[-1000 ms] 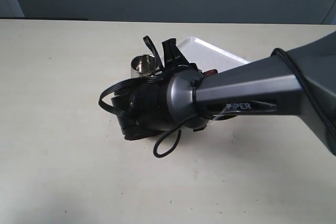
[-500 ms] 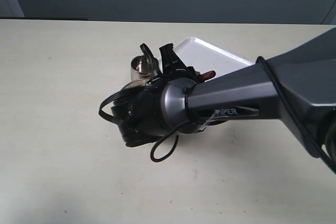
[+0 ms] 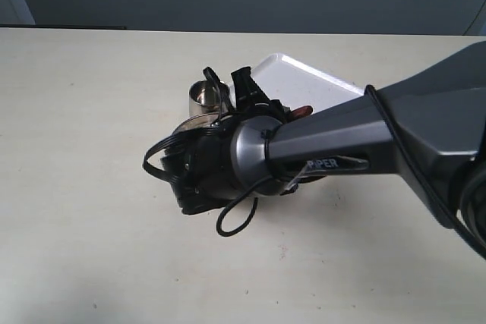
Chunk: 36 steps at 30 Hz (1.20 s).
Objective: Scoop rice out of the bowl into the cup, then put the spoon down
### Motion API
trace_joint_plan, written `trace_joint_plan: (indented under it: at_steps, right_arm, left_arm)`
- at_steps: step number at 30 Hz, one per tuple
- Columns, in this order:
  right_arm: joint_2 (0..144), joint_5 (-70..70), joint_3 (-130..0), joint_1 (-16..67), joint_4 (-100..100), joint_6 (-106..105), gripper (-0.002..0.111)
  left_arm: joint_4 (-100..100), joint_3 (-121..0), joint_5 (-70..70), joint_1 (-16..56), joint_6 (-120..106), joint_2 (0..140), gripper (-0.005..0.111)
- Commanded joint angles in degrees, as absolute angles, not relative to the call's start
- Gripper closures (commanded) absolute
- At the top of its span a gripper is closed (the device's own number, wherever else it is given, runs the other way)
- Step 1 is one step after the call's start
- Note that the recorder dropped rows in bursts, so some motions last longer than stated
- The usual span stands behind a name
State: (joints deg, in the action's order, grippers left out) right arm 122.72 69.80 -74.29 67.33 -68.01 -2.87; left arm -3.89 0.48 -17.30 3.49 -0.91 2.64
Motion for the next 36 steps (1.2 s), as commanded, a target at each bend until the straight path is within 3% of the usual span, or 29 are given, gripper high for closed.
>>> trace_joint_plan:
  at_steps: [1,36]
  right_arm:
    - [122.79,69.96,-74.58,67.78,-66.95,-3.22,0.109]
    - [117.90,69.96,-74.58,68.09,-58.91,-10.63,0.109]
  left_arm:
    - [-3.88,0.00,-16.52,3.59,-0.54,2.70,0.106]
    - [-3.88,0.00,-16.40,3.59,-0.54,2.70,0.106]
